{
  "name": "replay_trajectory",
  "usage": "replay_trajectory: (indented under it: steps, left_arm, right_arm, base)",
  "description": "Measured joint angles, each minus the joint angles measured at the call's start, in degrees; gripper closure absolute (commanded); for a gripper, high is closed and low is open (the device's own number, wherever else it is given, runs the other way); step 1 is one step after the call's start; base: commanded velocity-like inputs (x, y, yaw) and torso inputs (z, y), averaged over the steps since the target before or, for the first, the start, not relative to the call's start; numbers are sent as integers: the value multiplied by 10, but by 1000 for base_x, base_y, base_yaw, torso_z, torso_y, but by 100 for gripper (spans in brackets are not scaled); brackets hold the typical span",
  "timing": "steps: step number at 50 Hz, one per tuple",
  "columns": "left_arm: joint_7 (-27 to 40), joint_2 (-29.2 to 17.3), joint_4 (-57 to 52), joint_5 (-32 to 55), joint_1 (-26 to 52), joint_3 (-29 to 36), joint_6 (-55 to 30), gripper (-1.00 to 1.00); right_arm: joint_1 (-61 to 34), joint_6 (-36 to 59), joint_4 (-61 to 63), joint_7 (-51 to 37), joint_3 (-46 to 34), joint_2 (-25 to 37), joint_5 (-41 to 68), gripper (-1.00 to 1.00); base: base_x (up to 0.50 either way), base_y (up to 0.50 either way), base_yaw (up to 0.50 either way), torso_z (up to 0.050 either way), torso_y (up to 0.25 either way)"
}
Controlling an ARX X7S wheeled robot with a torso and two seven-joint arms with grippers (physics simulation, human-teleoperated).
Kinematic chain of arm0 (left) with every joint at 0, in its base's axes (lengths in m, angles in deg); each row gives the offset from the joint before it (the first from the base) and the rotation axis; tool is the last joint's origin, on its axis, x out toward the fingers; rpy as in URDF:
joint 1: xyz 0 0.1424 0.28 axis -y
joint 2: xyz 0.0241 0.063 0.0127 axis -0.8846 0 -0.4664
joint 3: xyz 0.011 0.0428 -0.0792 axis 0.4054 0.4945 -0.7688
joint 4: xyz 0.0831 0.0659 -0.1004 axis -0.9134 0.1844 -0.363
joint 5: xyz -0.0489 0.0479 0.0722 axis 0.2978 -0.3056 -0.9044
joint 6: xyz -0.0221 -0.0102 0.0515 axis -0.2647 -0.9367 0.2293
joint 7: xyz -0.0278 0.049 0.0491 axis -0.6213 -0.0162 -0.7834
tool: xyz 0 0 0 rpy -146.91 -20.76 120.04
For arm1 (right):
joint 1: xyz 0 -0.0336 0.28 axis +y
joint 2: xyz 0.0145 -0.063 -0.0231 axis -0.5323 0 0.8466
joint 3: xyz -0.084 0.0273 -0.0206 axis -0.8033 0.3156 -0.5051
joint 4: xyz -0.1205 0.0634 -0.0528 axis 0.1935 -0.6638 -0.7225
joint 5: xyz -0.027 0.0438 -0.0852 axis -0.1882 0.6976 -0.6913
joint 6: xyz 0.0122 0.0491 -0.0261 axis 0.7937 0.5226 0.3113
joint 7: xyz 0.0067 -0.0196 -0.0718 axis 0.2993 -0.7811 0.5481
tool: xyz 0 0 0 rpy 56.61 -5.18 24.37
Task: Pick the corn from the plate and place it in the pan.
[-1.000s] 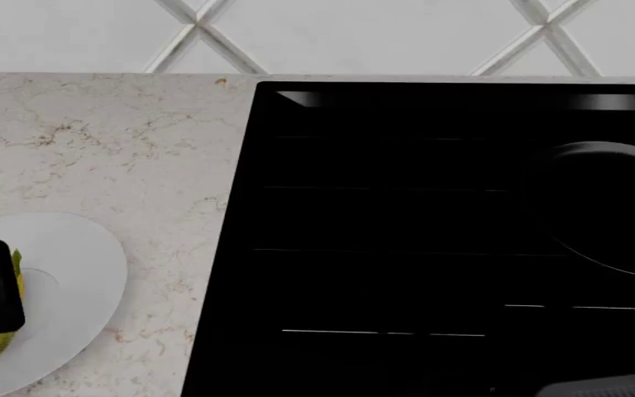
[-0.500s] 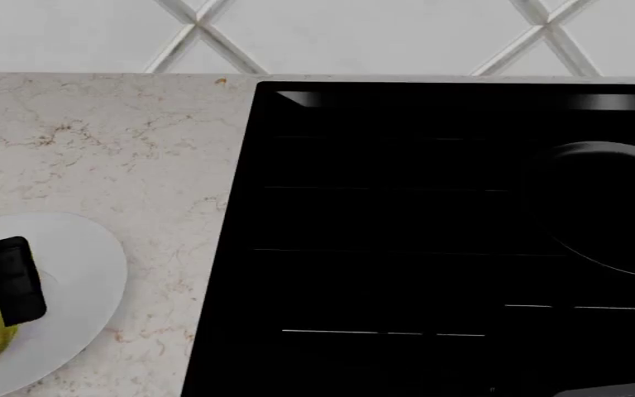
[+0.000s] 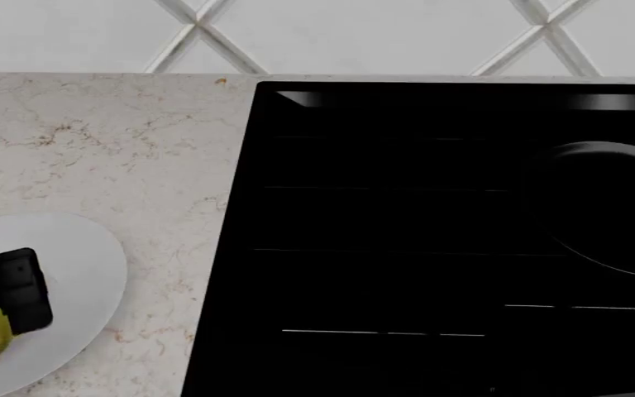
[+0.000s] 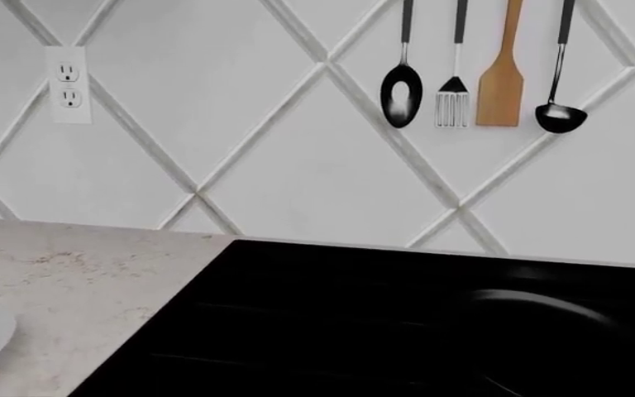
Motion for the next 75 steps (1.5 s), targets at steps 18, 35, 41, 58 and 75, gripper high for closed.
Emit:
replay_trajectory:
  steps: [18,35,41,58,75]
  left_arm:
    - [-10,3,10,-12,-5,13,2,-100]
    - [-16,6,14,-18,-8,24,2,-100]
    - [-18,7,16,-20,-9,27,2,-100]
    - [-25,8,28,-27,-12,33,8,-100]
    - [-35,10,39,-35,-12,40,12,-100]
  right_arm:
    - [2,-3,0,-4,-1,3,4,-100]
    - [8,-6,3,-9,0,6,9,-100]
    - [11,-7,4,-11,1,7,10,-100]
    - [13,-9,5,-16,0,11,15,-100]
    - [20,-16,5,-17,-1,13,14,-100]
  base:
    - [0,0,0,0,0]
    - [0,0,0,0,0]
    - [0,0,0,0,0]
    - [0,0,0,0,0]
    - [0,0,0,0,0]
